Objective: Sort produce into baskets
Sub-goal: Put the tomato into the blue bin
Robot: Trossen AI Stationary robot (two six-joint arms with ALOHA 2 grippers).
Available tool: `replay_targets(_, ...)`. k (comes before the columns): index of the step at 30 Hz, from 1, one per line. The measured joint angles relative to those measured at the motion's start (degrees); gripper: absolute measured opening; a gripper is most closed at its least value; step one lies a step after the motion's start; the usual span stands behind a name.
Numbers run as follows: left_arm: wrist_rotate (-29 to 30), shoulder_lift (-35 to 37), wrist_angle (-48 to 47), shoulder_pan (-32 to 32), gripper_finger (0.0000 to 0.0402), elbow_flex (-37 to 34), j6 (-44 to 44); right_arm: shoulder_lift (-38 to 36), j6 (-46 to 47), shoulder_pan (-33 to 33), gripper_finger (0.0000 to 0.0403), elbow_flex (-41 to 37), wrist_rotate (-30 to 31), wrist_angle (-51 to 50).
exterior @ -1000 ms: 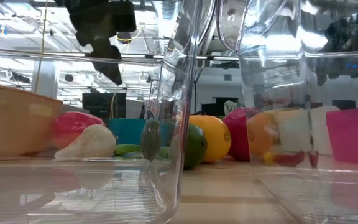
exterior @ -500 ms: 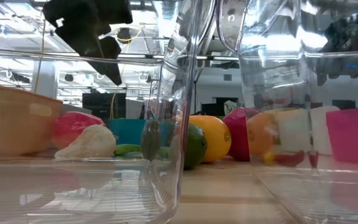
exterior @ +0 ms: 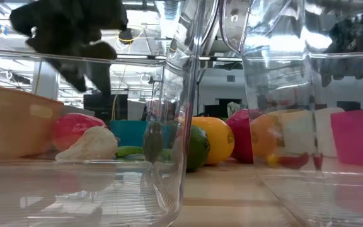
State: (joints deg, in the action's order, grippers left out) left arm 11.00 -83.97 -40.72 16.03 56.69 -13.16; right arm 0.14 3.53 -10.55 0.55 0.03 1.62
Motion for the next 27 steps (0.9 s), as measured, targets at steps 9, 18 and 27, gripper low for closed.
replay_targets(9,-0.7,-8.3,-2.9,0.2,0.0392,0.0,0.4,0.0,0.0,0.0,0.0044,0.0,0.0,-0.1)
replay_targets(18,0.7,-9.9,-3.8,0.1,0.0392,0.0,2.0,0.0,0.0,0.0,0.0044,0.0,0.0,-0.2)
replay_targets(27,2.4,-9.9,-3.9,0.1,0.0360,0.0,3.4,0.0,0.0,0.0,0.0044,0.0,0.0,-0.2)
